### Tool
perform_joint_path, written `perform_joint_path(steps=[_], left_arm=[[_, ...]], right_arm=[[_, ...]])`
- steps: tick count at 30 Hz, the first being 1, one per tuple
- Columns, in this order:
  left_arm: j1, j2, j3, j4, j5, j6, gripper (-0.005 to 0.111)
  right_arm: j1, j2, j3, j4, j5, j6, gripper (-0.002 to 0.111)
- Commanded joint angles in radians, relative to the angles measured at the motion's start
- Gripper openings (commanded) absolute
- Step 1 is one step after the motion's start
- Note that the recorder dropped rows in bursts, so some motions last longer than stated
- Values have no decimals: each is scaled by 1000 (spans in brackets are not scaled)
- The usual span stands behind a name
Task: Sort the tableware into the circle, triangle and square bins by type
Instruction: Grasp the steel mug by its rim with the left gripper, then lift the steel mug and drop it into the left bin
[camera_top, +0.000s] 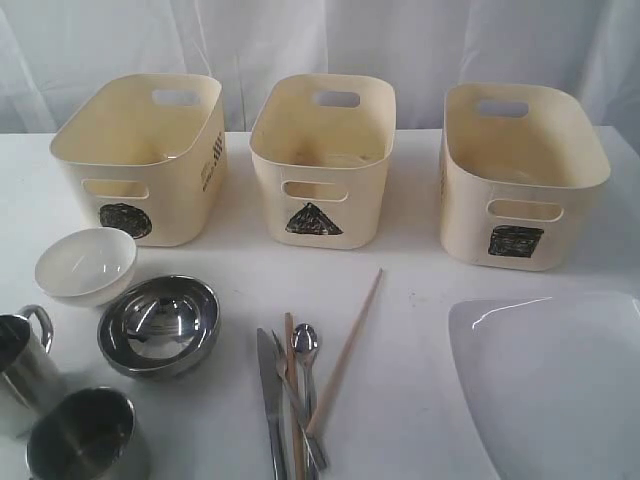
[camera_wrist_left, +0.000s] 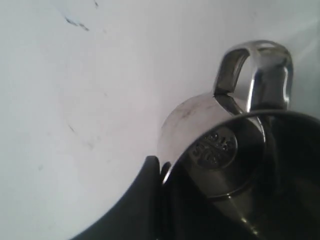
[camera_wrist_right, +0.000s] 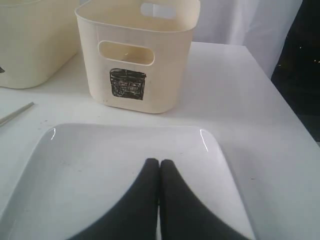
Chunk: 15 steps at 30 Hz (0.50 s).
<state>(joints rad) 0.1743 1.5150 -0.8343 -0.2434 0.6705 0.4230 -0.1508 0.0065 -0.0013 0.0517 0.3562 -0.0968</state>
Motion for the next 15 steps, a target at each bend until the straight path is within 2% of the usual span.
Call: perform_joint_path(steps=[1,3,5,6,7,8,10,13,15], left_arm=[[0,-154,-51,83,233,-7,0],[0,-250,-128,127,204,-7,0],[0,-306,-187,128,81,-7,0],[0,-338,-222,93,-123,-7,0],[0,-341,-230,59,-262,-7,0],[-3,-321,-239,-37,-518,7,0],[-40,-240,-277,-93,-782,17,0],[-139,-67,-391,-52,-790,3,0],[-197,43,-457,78,-817,1,0]], right_arm=[[3,-6,1,0,-6,4,0],[3,-6,1,0,-6,4,0],[3,-6,1,0,-6,4,0],[3,-6,1,0,-6,4,0],[3,-6,1,0,-6,4,0],[3,-6,1,0,-6,20,0],[3,-6,1,0,-6,30,0],[3,-6,1,0,-6,30,0],[3,-6,1,0,-6,30,0]])
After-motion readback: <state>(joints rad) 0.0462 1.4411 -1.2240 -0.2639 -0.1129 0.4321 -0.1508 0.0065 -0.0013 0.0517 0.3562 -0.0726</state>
